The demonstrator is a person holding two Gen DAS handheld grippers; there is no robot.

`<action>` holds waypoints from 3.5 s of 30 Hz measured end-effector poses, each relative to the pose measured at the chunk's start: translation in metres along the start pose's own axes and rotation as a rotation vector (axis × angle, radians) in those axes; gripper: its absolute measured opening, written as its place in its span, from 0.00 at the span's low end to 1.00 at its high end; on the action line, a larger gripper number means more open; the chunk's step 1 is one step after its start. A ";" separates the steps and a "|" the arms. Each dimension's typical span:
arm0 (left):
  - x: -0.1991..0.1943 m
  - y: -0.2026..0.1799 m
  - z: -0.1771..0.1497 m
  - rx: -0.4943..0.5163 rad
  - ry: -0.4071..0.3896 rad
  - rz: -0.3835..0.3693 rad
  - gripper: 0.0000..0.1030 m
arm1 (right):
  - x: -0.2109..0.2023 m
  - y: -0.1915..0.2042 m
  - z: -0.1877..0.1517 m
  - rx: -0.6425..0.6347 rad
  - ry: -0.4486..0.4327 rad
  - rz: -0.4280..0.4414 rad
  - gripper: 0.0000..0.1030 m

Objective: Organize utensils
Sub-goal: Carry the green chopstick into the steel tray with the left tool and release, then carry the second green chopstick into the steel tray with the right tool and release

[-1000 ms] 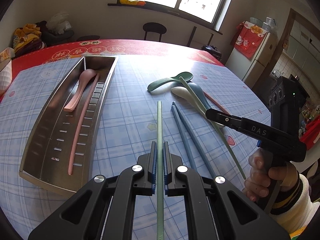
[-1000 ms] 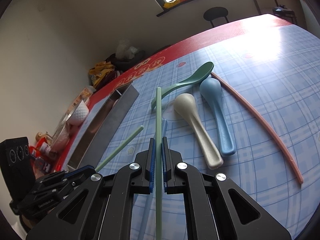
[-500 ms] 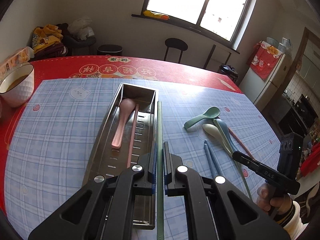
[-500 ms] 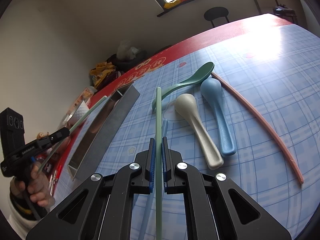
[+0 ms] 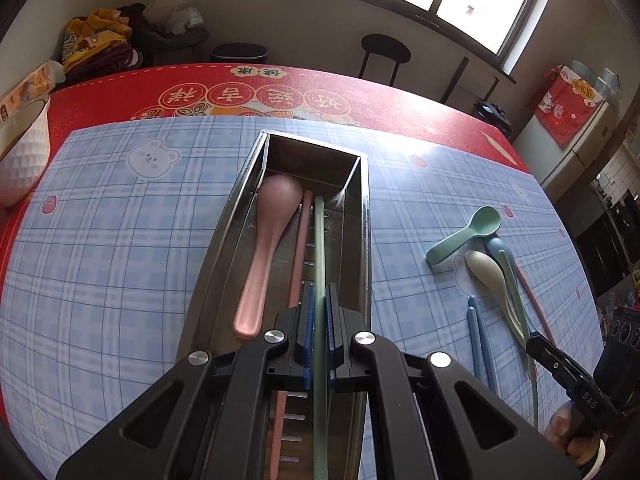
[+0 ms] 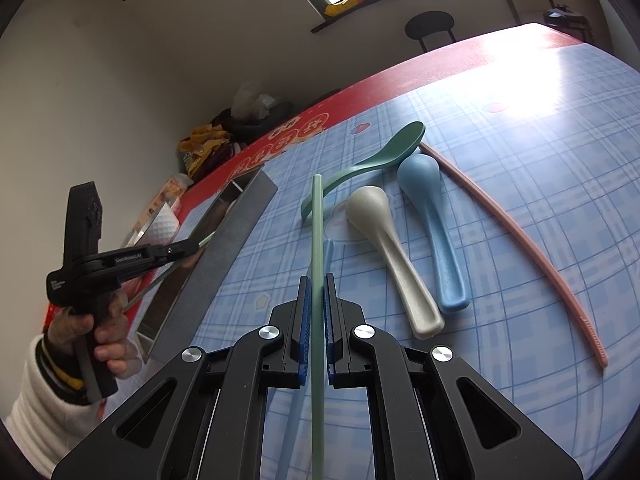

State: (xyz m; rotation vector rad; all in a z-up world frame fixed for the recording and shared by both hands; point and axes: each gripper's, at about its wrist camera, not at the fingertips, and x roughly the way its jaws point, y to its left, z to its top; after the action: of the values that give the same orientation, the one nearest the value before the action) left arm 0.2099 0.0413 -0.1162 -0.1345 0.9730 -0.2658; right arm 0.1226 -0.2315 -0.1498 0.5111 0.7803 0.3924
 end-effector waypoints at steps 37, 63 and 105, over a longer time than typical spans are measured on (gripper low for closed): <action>0.013 -0.010 -0.010 0.072 0.071 0.047 0.06 | 0.006 -0.002 0.000 0.006 0.013 -0.004 0.06; -0.082 0.031 -0.064 0.201 -0.366 0.116 0.94 | 0.014 0.004 0.002 -0.010 0.029 -0.109 0.06; -0.092 0.080 -0.067 -0.014 -0.448 0.165 0.94 | 0.127 0.134 0.054 0.288 0.146 -0.091 0.06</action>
State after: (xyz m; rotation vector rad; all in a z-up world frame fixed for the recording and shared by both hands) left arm 0.1178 0.1448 -0.0989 -0.1195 0.5363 -0.0703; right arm 0.2260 -0.0737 -0.1125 0.7182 1.0053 0.2350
